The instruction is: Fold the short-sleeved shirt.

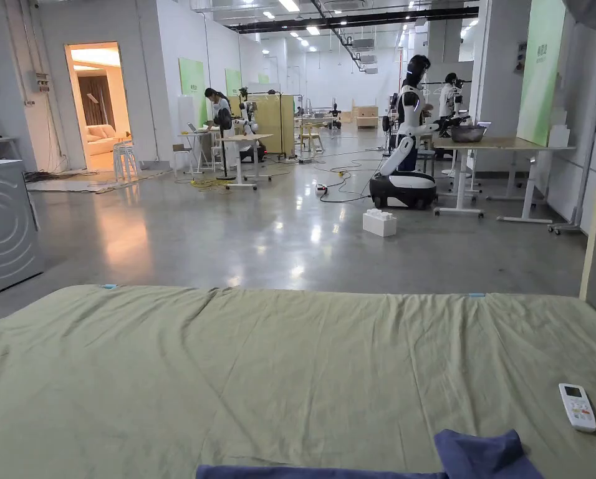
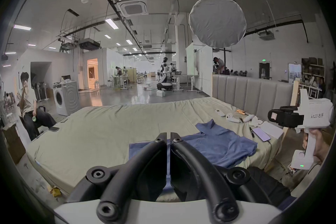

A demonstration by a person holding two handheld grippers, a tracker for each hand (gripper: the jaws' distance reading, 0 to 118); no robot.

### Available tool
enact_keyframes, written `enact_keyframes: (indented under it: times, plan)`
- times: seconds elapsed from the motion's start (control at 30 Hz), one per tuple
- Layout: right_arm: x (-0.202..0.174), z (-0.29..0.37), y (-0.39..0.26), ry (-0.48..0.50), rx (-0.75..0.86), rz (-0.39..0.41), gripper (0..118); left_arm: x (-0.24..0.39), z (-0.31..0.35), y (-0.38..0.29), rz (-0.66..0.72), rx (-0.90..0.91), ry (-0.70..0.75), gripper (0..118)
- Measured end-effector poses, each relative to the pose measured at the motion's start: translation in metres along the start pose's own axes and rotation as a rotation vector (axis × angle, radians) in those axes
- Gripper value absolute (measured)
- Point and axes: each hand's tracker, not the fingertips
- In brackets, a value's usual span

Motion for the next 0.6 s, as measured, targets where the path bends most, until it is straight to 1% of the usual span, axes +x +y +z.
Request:
enact_keyframes:
  times: [0.07,0.1,0.3,0.47,0.53,0.6]
  plan:
    - [0.000,-0.002,0.000,0.007,-0.024,-0.020,0,-0.002,-0.001,0.001,0.019,0.001,-0.008,3]
    - [-0.002,0.000,0.003,0.007,-0.004,-0.010,0,-0.002,-0.002,0.001,0.026,0.004,-0.008,3]
    - [-0.007,-0.001,0.001,0.019,-0.029,-0.018,0,-0.005,-0.006,-0.006,0.057,-0.029,-0.013,3]
    - [-0.011,-0.002,-0.007,0.054,-0.064,-0.040,0,-0.022,-0.028,-0.011,0.091,-0.079,0.011,3]
    - [-0.011,-0.007,-0.011,0.058,-0.096,-0.059,0,-0.038,-0.050,-0.015,0.148,-0.120,0.013,3]
    - [-0.007,-0.016,-0.019,0.057,-0.132,-0.088,0,-0.055,-0.080,-0.020,0.241,-0.156,0.010,3]
